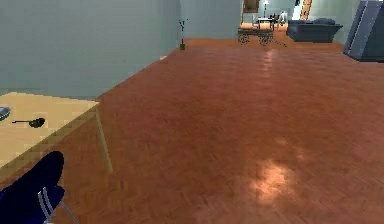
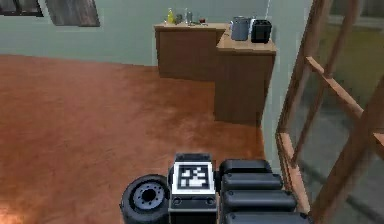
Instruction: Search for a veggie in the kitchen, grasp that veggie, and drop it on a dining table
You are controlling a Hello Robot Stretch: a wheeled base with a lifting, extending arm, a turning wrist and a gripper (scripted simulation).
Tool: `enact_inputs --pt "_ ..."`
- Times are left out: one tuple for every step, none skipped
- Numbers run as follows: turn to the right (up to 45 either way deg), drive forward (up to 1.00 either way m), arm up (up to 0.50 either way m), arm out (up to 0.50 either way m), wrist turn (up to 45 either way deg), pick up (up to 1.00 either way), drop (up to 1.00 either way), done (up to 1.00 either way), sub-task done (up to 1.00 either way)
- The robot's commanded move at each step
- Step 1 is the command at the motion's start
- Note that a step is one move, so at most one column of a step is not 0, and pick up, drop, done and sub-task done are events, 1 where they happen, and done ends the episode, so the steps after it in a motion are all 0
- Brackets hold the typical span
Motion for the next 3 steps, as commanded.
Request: enact_inputs --pt "12.0 0.0 0.0 0.0 0.0 0.0 0.0 0.0 0.0" --pt "0.0 0.05 0.0 0.0 0.0 0.0 0.0 0.0 0.0" --pt "-45.0 0.0 0.0 0.0 0.0 0.0 0.0 0.0 0.0"
